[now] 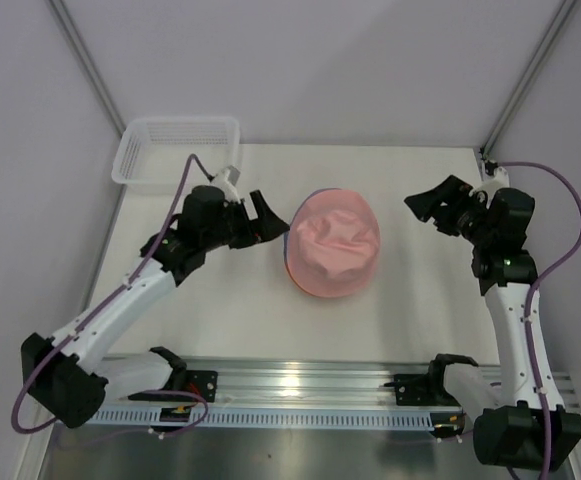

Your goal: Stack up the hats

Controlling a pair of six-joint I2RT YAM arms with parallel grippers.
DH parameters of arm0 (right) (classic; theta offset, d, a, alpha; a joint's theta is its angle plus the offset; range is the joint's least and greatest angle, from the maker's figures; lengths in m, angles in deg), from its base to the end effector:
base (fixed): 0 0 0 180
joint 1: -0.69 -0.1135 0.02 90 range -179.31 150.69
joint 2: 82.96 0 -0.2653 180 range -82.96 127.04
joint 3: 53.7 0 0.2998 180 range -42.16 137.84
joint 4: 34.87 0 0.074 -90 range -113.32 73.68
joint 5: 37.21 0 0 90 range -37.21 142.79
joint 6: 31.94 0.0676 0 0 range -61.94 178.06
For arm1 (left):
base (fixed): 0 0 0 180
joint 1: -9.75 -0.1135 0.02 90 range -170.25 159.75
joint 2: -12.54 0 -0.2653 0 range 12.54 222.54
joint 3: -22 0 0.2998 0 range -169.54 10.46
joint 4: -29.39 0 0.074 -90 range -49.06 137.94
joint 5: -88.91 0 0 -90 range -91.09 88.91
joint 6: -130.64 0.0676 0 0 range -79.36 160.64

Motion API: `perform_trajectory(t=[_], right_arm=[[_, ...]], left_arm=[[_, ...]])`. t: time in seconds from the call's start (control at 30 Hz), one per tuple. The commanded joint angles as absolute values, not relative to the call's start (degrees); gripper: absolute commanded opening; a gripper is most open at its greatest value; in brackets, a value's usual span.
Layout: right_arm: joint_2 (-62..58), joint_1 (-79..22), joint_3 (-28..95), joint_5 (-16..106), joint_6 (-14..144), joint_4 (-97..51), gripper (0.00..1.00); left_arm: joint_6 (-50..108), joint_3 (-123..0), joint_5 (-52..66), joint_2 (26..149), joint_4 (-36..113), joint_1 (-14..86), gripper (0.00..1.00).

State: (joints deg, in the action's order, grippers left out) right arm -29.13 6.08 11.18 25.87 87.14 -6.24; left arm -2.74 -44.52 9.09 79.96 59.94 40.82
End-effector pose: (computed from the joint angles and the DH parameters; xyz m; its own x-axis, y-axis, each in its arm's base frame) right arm 0.2873 0.0036 0.3446 -0.4309 0.4759 -0.7667 -0.1562 0.7974 0.5828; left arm 0.2832 -0.1846 0.2804 -0.7624 -0.3299 -0.5567 0.1561 0.7411 -0.6530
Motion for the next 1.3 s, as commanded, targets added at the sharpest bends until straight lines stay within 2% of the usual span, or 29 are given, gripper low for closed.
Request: perform_trajectory(t=[0.0, 0.07, 0.1, 0.17, 0.33, 0.43, 0.6, 0.7, 0.87, 1.27], right_arm=[[-27.3, 6.2, 15.1, 19.9, 84.3, -6.7, 0.86], [-27.0, 6.1, 19.2, 21.8, 84.0, -6.5, 0.92], [-27.0, 6.1, 20.6, 23.4, 83.6, -5.4, 0.99], [-27.0, 6.1, 22.8, 26.8, 83.2, -4.9, 1.0], [-27.7, 6.1, 26.0, 31.5, 82.3, -5.0, 1.0], [-27.6, 6.1, 27.5, 33.4, 80.0, -3.2, 1.0], [-27.9, 6.1, 30.2, 38.8, 77.4, -1.3, 1.0], [-26.4, 6.1, 34.1, 40.0, 75.6, 1.3, 1.0], [-24.6, 6.1, 37.1, 40.5, 75.3, 5.0, 1.0], [-27.8, 6.1, 37.2, 41.8, 74.1, 11.4, 1.0]], left_arm=[[7.9, -53.9, 3.7, 74.0, 65.7, 40.3, 0.94], [12.2, -57.4, -0.2, 71.9, 68.2, 40.1, 1.0], [14.9, -60.3, -2.0, 71.2, 69.1, 39.9, 1.0], [16.6, -61.4, -4.1, 69.5, 69.2, 37.9, 0.99], [15.7, -64.1, 6.3, 65.2, 66.2, 29.3, 1.0], [16.9, -71.2, 8.7, 71.2, 73.4, 24.1, 1.0], [17.4, -82.8, 21.3, 81.6, 84.6, 11.4, 0.98], [18.8, -82.0, 21.2, 80.1, 84.5, 5.8, 0.98], [25.0, -76.1, 17.6, 70.3, 82.0, 5.6, 0.99], [27.0, -67.9, 14.1, 59.0, 83.5, 5.5, 1.0]])
